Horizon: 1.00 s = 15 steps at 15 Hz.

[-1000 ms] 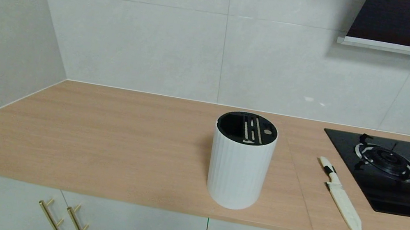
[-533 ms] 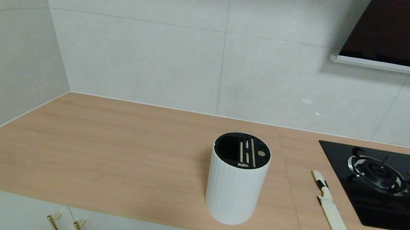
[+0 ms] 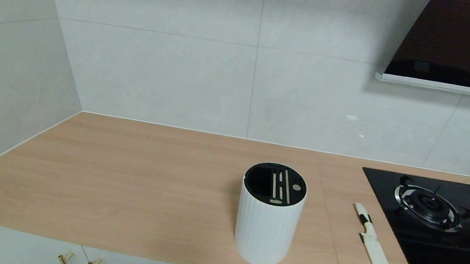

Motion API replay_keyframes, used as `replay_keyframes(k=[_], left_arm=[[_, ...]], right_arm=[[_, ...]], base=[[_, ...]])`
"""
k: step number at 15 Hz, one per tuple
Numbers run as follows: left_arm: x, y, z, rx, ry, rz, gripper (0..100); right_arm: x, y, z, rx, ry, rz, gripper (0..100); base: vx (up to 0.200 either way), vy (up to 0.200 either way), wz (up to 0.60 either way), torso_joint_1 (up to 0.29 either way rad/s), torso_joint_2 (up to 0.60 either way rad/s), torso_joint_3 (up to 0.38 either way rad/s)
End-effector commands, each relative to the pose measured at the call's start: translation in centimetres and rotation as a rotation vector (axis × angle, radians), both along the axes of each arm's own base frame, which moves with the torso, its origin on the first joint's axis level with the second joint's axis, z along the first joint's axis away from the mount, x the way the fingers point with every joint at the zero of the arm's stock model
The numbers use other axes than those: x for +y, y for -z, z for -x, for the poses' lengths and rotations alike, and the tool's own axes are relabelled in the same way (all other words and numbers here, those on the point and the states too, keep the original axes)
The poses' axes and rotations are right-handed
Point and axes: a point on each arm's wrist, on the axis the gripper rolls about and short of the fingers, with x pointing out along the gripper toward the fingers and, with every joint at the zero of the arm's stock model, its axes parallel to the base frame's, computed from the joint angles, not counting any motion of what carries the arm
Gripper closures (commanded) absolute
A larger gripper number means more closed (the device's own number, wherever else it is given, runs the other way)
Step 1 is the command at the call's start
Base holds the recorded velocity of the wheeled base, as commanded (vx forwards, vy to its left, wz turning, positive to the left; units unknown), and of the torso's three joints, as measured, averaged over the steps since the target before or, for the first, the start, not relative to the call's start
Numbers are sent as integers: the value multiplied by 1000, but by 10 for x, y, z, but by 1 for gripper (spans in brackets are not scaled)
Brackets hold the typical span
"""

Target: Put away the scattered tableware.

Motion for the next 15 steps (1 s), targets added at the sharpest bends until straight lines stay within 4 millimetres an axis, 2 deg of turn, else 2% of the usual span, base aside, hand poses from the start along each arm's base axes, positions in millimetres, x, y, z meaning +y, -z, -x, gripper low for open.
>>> replay_keyframes(k=[1, 10, 11, 12, 14, 15], left_arm=[[0, 0, 0, 0, 0, 0, 0], [0, 0, 0, 2, 0, 2, 0], [0, 0, 0, 2, 0, 2, 0], [0, 0, 0, 0, 0, 2, 0], [0, 0, 0, 0, 0, 2, 0], [0, 0, 0, 2, 0, 2, 0]], right_arm=[[0, 0, 0, 1, 0, 0, 0], [0, -1, 0, -5, 0, 12, 0], [0, -26, 7, -85, -17, 7, 0], [0, -58, 7, -85, -84, -22, 0], [1, -79, -13, 40, -126, -19, 0], [2, -88, -31, 131, -151, -13, 0]], base=[[0, 0, 0, 0, 0, 0], [0, 0, 0, 0, 0, 0], [0, 0, 0, 0, 0, 0], [0, 0, 0, 0, 0, 0], [0, 0, 0, 0, 0, 0], [0, 0, 0, 0, 0, 0]])
